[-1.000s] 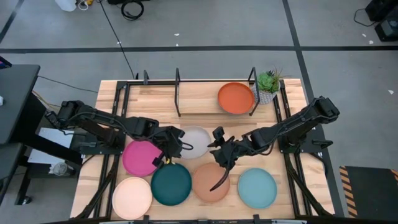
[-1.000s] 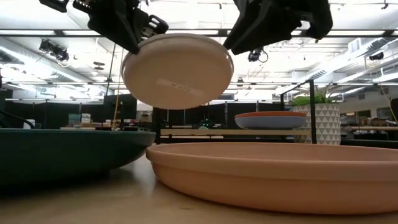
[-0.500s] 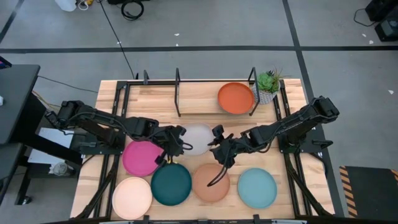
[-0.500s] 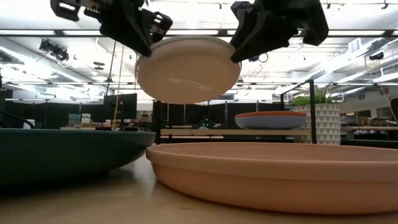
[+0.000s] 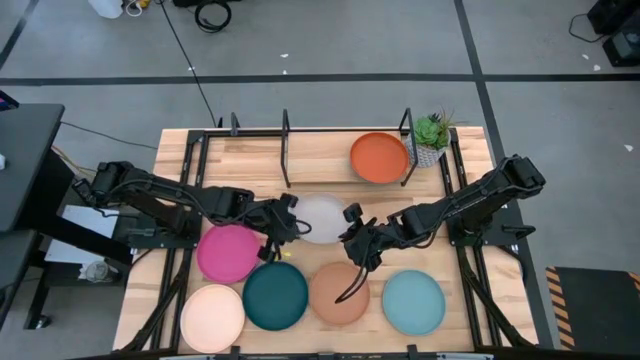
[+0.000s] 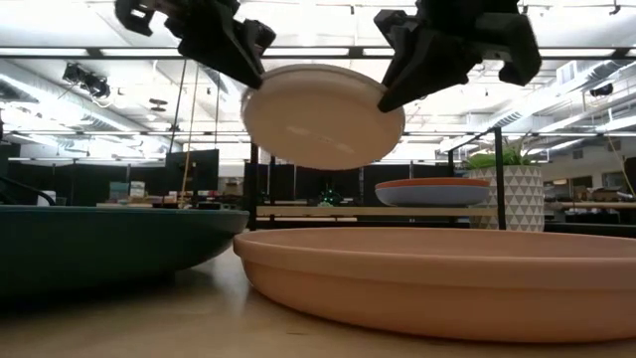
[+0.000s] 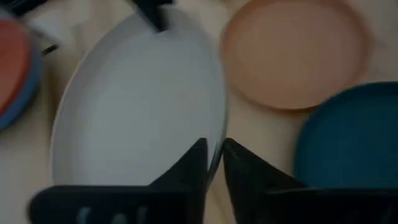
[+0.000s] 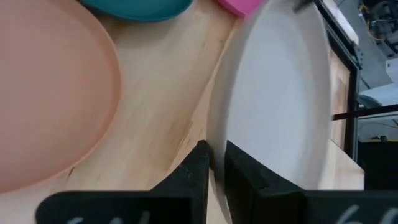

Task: Place and stack plates onto a shelf
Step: Put the gray plate on the shelf, then adjust the plates on the shelf, then stack the pink plate on top of the orange plate on the shelf

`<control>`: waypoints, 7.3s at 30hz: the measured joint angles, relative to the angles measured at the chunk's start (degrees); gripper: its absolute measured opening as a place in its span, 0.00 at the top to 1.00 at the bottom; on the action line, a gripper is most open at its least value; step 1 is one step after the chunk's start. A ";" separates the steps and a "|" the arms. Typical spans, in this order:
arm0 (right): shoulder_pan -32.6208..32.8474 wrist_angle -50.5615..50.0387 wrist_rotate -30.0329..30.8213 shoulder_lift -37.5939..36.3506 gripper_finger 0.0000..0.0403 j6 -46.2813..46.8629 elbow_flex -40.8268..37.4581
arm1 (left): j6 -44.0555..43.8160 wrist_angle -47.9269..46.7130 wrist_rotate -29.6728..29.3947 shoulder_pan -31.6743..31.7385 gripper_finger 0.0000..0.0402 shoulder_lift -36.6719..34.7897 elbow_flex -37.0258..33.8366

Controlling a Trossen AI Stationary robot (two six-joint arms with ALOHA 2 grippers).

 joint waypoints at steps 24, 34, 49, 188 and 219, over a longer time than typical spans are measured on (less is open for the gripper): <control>-12.42 3.99 -4.10 -0.02 0.91 -0.17 0.13 | -8.26 0.76 -27.62 -9.09 0.54 -8.26 -10.39; -19.31 7.39 -7.32 -0.09 0.91 -4.75 1.01 | -9.58 10.88 -29.28 -12.57 0.60 -13.92 -17.94; -25.49 5.57 -8.33 11.52 0.90 -6.07 7.07 | -13.77 18.05 -29.65 -13.29 0.61 -24.81 -29.19; -33.99 -20.64 -8.21 0.56 0.70 19.94 -8.22 | -27.56 14.48 -20.45 -7.58 0.61 -24.93 -29.40; -2.92 -21.42 14.07 0.33 0.70 46.19 -5.04 | -45.20 -0.55 -5.77 -11.59 0.61 -6.14 -15.82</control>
